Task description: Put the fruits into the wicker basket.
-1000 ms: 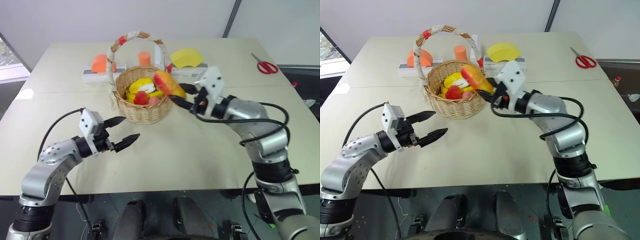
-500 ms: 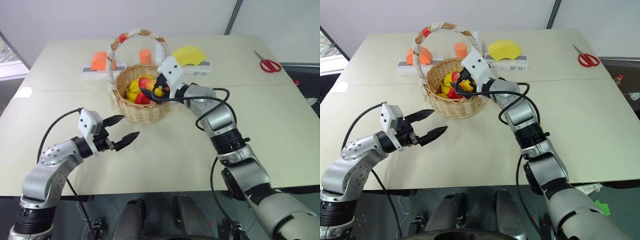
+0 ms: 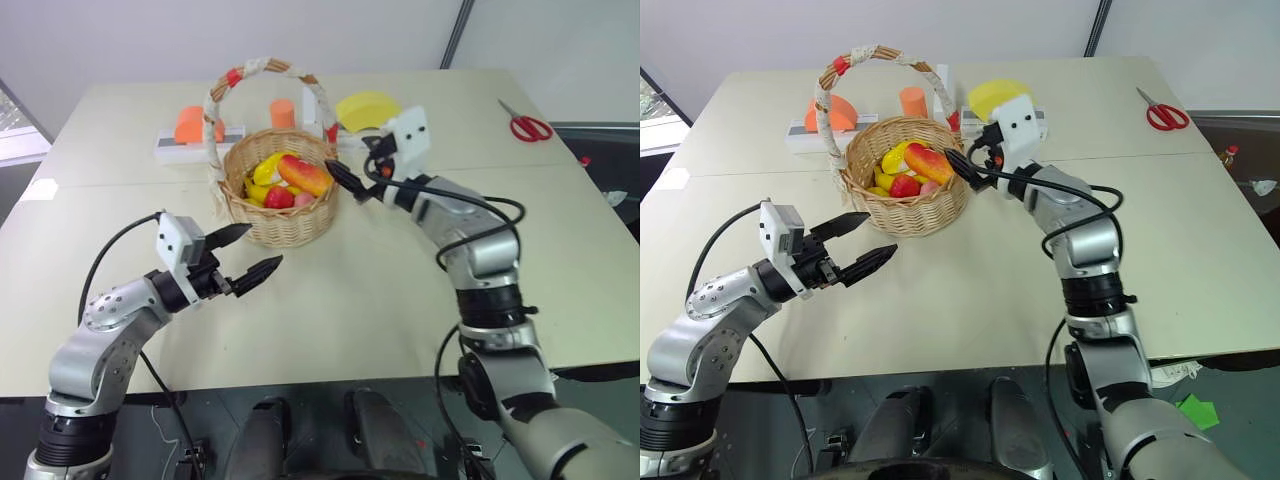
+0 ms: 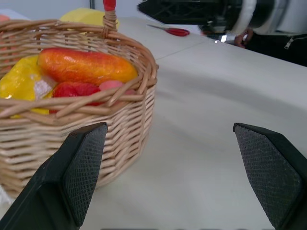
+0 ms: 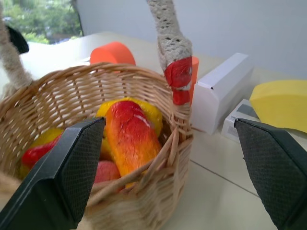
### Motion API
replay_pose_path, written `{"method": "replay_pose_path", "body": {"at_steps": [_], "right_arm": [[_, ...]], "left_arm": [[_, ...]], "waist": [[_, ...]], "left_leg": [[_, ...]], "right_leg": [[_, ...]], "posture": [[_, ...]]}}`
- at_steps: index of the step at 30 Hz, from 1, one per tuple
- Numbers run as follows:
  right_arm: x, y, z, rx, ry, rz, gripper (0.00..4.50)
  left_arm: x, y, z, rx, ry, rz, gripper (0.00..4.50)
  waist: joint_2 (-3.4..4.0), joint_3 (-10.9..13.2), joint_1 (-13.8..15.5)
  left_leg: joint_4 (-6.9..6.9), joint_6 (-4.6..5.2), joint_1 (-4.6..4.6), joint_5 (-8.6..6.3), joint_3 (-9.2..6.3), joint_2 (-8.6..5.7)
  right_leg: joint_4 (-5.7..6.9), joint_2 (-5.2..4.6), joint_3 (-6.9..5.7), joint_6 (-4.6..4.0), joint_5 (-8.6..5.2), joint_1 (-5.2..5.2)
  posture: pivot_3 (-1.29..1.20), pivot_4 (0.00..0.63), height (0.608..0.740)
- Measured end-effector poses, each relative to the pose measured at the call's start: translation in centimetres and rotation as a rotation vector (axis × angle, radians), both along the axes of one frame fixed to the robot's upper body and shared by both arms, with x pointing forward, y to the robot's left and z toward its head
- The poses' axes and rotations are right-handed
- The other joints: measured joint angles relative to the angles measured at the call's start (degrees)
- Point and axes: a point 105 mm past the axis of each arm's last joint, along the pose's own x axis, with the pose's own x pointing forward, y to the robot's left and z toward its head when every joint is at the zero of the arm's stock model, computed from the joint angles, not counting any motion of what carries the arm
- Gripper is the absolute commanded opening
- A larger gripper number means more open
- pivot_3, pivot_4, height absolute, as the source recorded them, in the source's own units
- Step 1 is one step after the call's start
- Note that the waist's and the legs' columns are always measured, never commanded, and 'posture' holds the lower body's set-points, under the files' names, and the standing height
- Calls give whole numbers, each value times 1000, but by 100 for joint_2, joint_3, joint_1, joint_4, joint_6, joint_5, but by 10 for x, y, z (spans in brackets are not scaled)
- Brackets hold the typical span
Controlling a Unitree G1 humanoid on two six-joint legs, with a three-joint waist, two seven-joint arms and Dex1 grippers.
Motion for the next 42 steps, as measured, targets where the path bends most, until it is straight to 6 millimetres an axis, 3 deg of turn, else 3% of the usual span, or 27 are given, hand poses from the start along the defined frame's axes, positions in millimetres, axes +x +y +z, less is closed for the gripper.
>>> {"method": "replay_pose_path", "body": {"at_steps": [3, 5, 7, 12, 13, 18, 21, 23, 28, 31, 33, 36, 42], "right_arm": [[13, 10, -2, 22, -8, -8, 4479], [19, 16, -4, 29, -14, -5, 3926], [27, 18, -6, 33, -16, -21, 3148], [36, 9, -13, 67, -25, -63, 387], [36, 8, -13, 66, -28, -64, 36], [32, 2, -9, 74, -77, -73, 36], [26, -19, -8, 42, -121, -126, 36], [21, -45, -6, 16, -148, -197, 36], [-2, -145, 3, -14, -192, -489, 36], [-18, -192, -7, -1, -158, -625, 36], [-26, -213, -17, -3, -129, -698, 36], [-29, -225, -17, 10, -130, -757, 36], [-39, -244, -28, 22, -104, -839, 2756]], "left_arm": [[2, 0, -1, -11, 5, 4, 4500], [2, 0, -1, -14, 4, 6, 4500], [2, 0, -1, -16, 6, 9, 4500], [-1, 2, -7, -18, 27, 18, 4500], [-1, 2, -7, -18, 27, 19, 4500], [-1, 1, -7, -19, 23, 22, 4500], [-1, 0, -6, -22, 21, 19, 4500], [-1, 0, -6, -23, 21, 18, 4500], [1, -4, -4, -26, 15, -8, 4500], [5, -9, -3, -38, 15, -33, 4500], [7, -11, -4, -43, 21, -45, 4500], [9, -17, -5, -50, 28, -74, 4500], [18, -15, -5, -50, 25, -63, 4500]], "waist": [[0, 0, 19], [0, 0, 25], [0, 0, 28], [0, 0, 24], [0, 0, 22], [0, 0, 21], [0, 0, 58], [0, 0, 84], [0, 0, 186], [0, 0, 172], [1, -1, 131], [3, -1, 39], [2, -1, 28]], "left_leg": [[4, 0, -1, 1, 3, -5], [5, 0, -2, 0, 2, -6], [5, 0, -2, 0, 2, -9], [4, 0, -3, 0, 2, -8], [4, -1, -3, 1, 1, -7], [4, -1, -3, 1, 1, -6], [5, -1, -8, 1, -3, -11], [7, -1, -10, 1, -3, -17], [7, 2, -10, -1, 3, -15], [7, 2, -7, -1, 17, -11], [6, 3, 0, 0, 27, -7], [10, 1, 5, 2, 28, -6], [13, 2, 9, 3, 28, -6]], "right_leg": [[3, -3, 0, 0, 0, 0], [3, -4, 0, 0, 0, 0], [3, -5, 0, 0, 0, 0], [3, -9, 0, 0, 0, -1], [4, -8, 0, 0, 0, -1], [7, -7, 0, 0, 0, -2], [6, -11, -2, 0, 0, -3], [5, -12, -2, 0, 0, -3], [-1, -10, -1, 1, 0, -2], [-1, -4, 0, 1, 0, 1], [4, -2, 9, 1, 0, 1], [17, 4, 10, 1, 0, 2], [22, 7, 10, 1, 0, 7]], "posture": [[0, 150, 740], [0, 150, 740], [0, 150, 740], [0, 150, 740], [0, 150, 740], [0, 150, 740], [0, 150, 740], [0, 150, 740], [0, 150, 740], [0, 150, 740], [0, 150, 740], [0, 150, 740], [0, 150, 740]]}}
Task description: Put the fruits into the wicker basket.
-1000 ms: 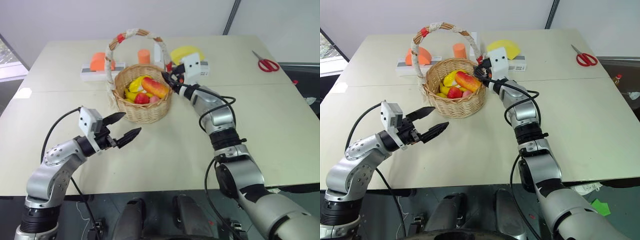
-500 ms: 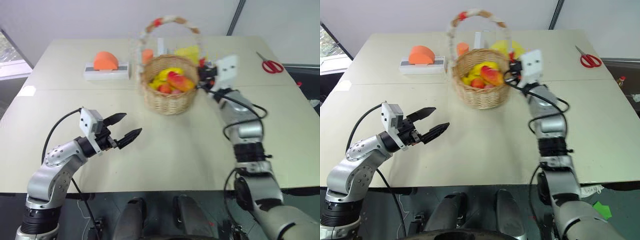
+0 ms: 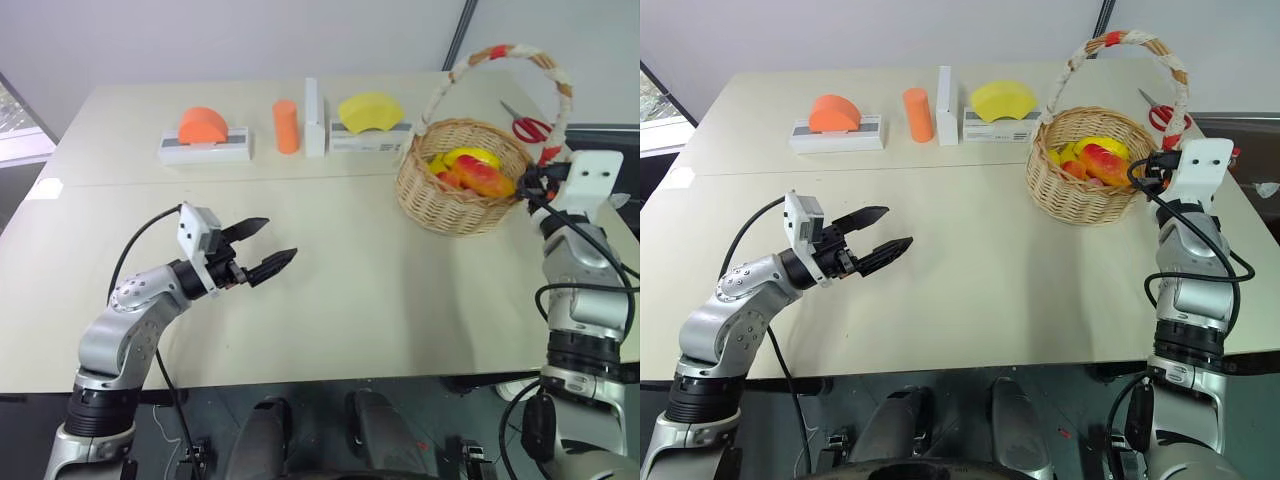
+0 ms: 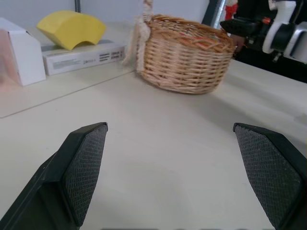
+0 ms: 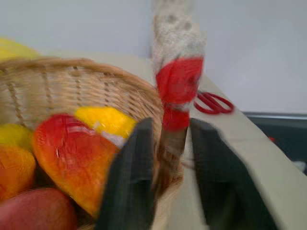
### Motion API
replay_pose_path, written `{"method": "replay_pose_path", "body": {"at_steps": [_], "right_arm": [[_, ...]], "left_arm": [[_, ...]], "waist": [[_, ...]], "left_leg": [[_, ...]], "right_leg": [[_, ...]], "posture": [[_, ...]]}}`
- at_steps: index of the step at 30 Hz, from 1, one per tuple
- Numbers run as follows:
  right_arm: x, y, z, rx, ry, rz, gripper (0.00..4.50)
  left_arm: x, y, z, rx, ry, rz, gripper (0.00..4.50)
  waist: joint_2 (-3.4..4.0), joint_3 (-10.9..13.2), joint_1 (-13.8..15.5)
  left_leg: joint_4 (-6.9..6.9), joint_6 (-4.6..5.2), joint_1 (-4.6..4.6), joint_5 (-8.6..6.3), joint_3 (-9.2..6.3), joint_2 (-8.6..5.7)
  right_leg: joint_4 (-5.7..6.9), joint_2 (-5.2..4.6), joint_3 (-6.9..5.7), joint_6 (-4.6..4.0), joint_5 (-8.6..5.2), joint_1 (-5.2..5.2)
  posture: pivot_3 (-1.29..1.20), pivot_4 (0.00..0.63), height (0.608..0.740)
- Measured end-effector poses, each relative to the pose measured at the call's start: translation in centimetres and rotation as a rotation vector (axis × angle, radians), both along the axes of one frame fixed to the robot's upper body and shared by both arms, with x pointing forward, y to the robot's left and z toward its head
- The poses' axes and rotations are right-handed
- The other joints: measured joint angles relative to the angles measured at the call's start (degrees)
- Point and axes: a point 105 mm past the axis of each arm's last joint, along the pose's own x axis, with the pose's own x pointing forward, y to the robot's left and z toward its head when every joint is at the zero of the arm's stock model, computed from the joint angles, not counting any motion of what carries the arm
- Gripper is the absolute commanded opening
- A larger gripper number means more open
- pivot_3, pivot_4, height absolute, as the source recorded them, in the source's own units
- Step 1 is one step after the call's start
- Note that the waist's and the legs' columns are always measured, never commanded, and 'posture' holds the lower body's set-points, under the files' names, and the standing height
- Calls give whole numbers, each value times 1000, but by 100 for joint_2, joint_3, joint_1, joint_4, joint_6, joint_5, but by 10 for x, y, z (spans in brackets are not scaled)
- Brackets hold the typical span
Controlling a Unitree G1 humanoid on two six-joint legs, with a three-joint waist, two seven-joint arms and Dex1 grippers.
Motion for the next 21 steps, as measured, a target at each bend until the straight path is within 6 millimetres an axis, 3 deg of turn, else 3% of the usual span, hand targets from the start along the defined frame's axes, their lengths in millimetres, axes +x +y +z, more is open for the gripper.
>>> {"method": "replay_pose_path", "body": {"at_steps": [2, 7, 10, 13, 15, 17, 21], "right_arm": [[-7, -1, 2, -5, -16, -4, 3794], [-28, 2, 6, -4, -56, 72, 3794], [-41, 16, 2, -24, -43, 209, 3794], [-48, 48, 4, -90, -29, 405, 3794], [-49, 85, -1, -134, -2, 579, 3794], [-50, 115, -15, -153, 51, 716, 3794], [-44, 155, -51, -136, 171, 864, 3794]], "left_arm": [[1, 1, 0, 2, -1, 3, 4500], [6, 10, -9, 18, 24, 48, 4500], [15, 29, -20, 32, 31, 154, 4500], [22, 54, -34, 49, 45, 293, 4500], [22, 66, -44, 62, 52, 358, 4500], [21, 73, -51, 79, 57, 395, 4500], [17, 82, -61, 92, 74, 458, 4500]], "waist": [[0, 0, 11], [0, 0, 15], [2, -1, 1], [2, -2, -17], [2, -2, -10], [0, -2, 10], [-4, -4, 23]], "left_leg": [[0, 0, -1, 0, -2, 0], [1, 0, 1, 0, -4, -1], [0, 1, 7, -1, -6, 3], [0, 1, 22, -1, -4, 6], [-4, 2, 46, -1, -6, 8], [-4, 2, 56, -1, -7, 7], [-4, 3, 60, -2, -8, 3]], "right_leg": [[0, -1, 0, 0, 0, 0], [0, -2, 0, 1, 0, 3], [0, 0, 0, 1, -1, 4], [4, 0, 7, 1, -1, 12], [3, 0, 7, 0, -2, 36], [1, 0, 6, 1, -2, 49], [-6, -11, 5, 1, -2, 57]], "posture": [[0, 150, 740], [0, 150, 740], [0, 150, 740], [0, 150, 740], [0, 150, 740], [0, 150, 740], [0, 150, 740]]}}
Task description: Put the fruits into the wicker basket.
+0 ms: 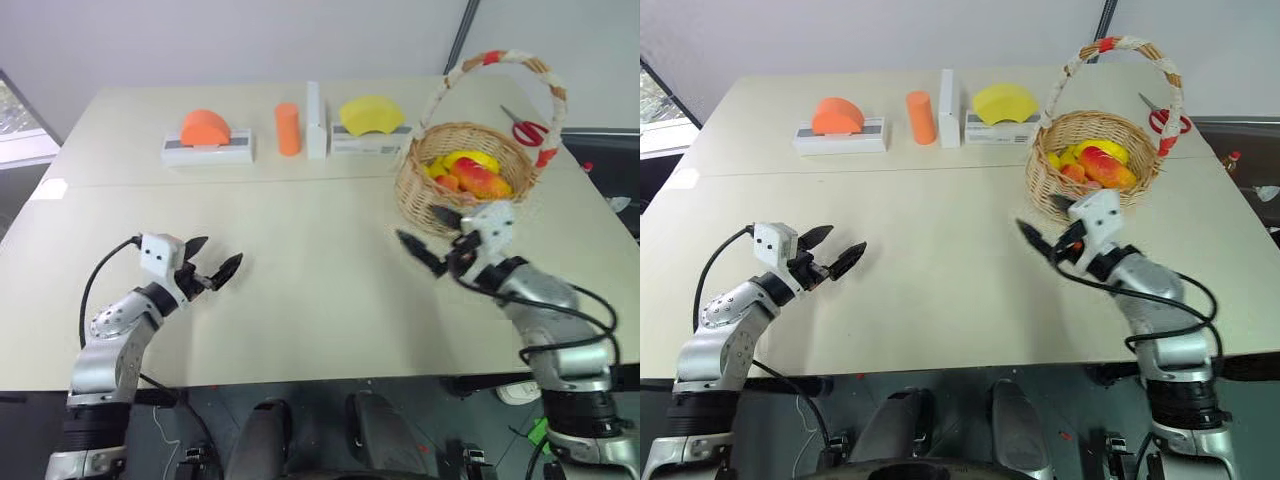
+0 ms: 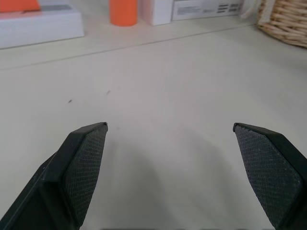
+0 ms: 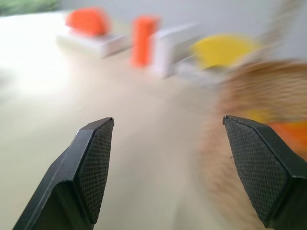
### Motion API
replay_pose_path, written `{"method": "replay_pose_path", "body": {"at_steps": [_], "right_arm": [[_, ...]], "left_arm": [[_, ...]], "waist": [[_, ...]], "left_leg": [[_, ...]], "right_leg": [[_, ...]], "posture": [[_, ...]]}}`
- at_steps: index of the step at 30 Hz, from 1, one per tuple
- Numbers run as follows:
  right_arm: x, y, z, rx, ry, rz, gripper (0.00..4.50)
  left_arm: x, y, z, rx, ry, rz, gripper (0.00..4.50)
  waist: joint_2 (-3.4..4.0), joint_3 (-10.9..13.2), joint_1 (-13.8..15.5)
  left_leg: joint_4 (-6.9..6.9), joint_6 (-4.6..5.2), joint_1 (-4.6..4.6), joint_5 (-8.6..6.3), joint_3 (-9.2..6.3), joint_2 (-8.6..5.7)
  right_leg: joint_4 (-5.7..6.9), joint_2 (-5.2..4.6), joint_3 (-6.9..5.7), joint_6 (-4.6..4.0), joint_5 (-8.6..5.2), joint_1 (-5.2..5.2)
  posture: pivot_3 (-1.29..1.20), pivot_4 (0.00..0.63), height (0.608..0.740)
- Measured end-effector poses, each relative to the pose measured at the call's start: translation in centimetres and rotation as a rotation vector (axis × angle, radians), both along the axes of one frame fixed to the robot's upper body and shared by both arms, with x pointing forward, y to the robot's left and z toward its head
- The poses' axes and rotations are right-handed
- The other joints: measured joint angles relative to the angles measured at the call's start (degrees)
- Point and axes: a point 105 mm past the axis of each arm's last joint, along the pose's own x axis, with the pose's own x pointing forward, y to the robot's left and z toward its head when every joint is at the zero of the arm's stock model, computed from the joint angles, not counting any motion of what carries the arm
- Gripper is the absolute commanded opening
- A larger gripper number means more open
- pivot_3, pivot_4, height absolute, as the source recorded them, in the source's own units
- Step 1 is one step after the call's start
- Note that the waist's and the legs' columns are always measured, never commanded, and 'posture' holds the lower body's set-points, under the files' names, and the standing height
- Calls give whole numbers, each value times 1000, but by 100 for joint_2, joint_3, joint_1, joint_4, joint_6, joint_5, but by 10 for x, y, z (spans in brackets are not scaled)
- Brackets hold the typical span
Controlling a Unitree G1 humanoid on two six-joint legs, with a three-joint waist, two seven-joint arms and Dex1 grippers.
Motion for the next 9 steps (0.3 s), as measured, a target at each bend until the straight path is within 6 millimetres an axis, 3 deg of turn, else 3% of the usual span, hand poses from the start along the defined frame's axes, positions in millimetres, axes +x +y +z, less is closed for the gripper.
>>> {"method": "replay_pose_path", "body": {"at_steps": [4, 9], "right_arm": [[10, 18, -20, 34, 58, 36, 3794], [17, 20, -24, 41, 61, 39, 3794]], "left_arm": [[-4, 5, -6, -6, 15, 44, 4500], [-11, 7, -8, 1, 17, 63, 4500]], "waist": [[-4, 0, 5], [-3, 0, 9]], "left_leg": [[-2, 0, 0, 0, -3, 1], [-3, 0, 0, -1, -3, 0]], "right_leg": [[-1, -2, -1, 0, 0, 0], [-1, -4, -1, 0, 0, 0]], "posture": [[0, 150, 740], [0, 150, 740]]}}
